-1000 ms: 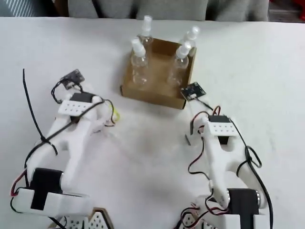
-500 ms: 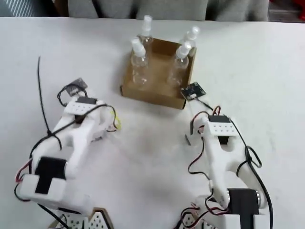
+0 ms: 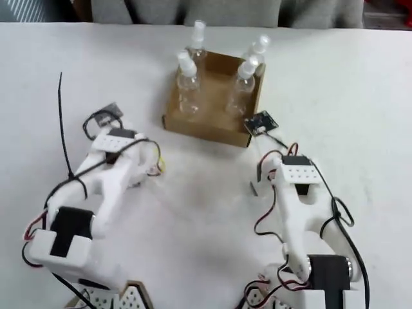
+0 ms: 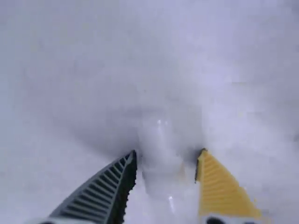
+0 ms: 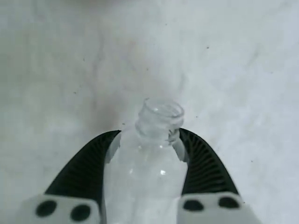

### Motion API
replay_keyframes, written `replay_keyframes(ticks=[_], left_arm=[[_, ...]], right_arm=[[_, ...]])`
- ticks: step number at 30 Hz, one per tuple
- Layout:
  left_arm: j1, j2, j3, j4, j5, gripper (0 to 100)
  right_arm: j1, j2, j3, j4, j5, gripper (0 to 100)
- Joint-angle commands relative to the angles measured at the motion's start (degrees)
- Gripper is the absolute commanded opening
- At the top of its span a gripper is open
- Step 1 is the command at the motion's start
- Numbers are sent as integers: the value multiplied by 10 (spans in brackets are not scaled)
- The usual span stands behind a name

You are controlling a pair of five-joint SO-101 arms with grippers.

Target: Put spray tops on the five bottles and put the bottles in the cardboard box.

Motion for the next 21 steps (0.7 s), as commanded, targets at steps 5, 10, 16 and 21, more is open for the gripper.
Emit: replay_keyframes(ticks=[5, 10, 16, 21], left_arm=[[13, 0, -20, 12, -4, 47], [12, -1, -27, 40, -105, 24], [12, -1, -28, 37, -246, 24], [6, -2, -42, 40, -256, 24]], right_arm=[[0, -1, -1, -7, -2, 16], [0, -1, -1, -7, -2, 16], [3, -1, -1, -6, -2, 16], [4, -8, -1, 15, -4, 16]])
